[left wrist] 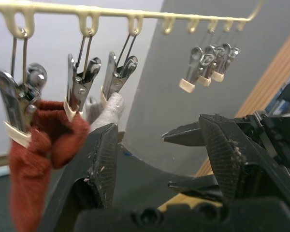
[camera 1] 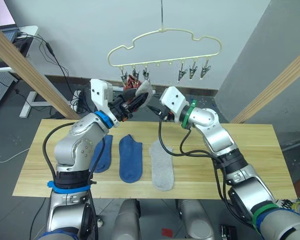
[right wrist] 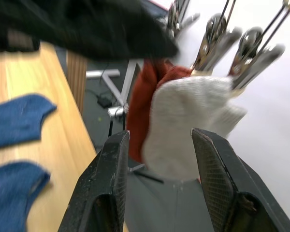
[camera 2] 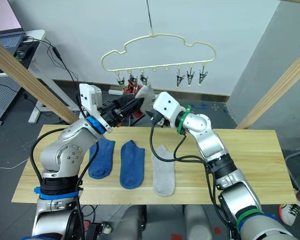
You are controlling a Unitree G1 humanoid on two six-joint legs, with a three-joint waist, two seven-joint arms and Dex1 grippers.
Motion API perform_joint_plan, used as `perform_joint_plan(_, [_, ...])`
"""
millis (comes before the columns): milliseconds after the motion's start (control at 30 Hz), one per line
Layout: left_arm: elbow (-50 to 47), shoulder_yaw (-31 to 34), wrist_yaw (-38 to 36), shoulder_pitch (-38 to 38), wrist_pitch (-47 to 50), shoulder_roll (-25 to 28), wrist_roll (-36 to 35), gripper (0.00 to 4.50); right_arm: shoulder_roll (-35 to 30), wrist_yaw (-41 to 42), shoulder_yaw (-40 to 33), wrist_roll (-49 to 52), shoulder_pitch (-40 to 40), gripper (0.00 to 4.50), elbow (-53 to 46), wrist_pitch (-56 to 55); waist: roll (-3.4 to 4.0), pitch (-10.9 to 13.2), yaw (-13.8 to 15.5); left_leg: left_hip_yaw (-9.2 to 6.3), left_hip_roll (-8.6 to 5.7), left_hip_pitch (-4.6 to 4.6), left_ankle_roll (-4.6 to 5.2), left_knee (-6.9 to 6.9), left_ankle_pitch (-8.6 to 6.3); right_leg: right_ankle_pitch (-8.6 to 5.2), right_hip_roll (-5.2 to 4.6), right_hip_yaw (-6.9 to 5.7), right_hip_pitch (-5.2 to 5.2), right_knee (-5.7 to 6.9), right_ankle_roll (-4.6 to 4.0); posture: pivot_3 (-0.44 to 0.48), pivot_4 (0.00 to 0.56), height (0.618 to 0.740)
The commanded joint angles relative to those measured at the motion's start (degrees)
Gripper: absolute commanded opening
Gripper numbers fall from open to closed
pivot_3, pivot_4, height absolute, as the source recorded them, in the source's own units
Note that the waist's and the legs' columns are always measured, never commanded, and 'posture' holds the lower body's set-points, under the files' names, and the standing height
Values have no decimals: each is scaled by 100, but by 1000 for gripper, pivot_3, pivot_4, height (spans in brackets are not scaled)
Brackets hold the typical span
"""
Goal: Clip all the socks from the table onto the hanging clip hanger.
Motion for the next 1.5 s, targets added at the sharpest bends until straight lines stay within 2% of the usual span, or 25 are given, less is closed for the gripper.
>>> perform_joint_plan(33, [-446, -155, -507, 167, -244, 347, 121, 2951, -208, 17, -280, 158, 244, 2074, -883, 510, 0, 0, 0, 0, 0, 0, 0, -1, 0, 0, 0, 0, -1, 0, 0, -203, 313, 740])
perform_joint_plan(233, [-695, -503, -1302, 307, -750, 978, 485, 2951, -243, -559, -1137, 546, 375, 2074, -1844, 1957, 1, 0, 0, 2, 1, -1, 0, -1, 0, 1, 0, 3, -4, 2, -2, -210, 315, 740])
perform_joint_plan(467, [-744, -542, -1412, 56, -701, 924, 376, 2951, 130, -1279, -1643, 793, -158, 2074, -1686, 2889, 1, 0, -10, 4, 4, -1, 1, -1, 0, 4, 2, 3, -8, 5, -6, -218, 306, 740])
perform_joint_plan(933, [-781, -518, -1351, -56, -645, 847, 345, 2951, 413, -1585, -1579, 973, -946, 2074, -596, 2302, 1, 0, -13, 7, 4, -3, 1, -3, 0, 4, 2, 4, -10, 2, -7, -206, 289, 740])
perform_joint_plan(1500, [-779, -528, -1271, -18, -652, 789, 353, 2951, 597, -1653, -1503, 1051, -1214, 2074, -133, 1896, 1, 0, -12, 8, 4, -4, 1, -3, 0, 4, 2, 5, -10, 2, -7, -202, 287, 740])
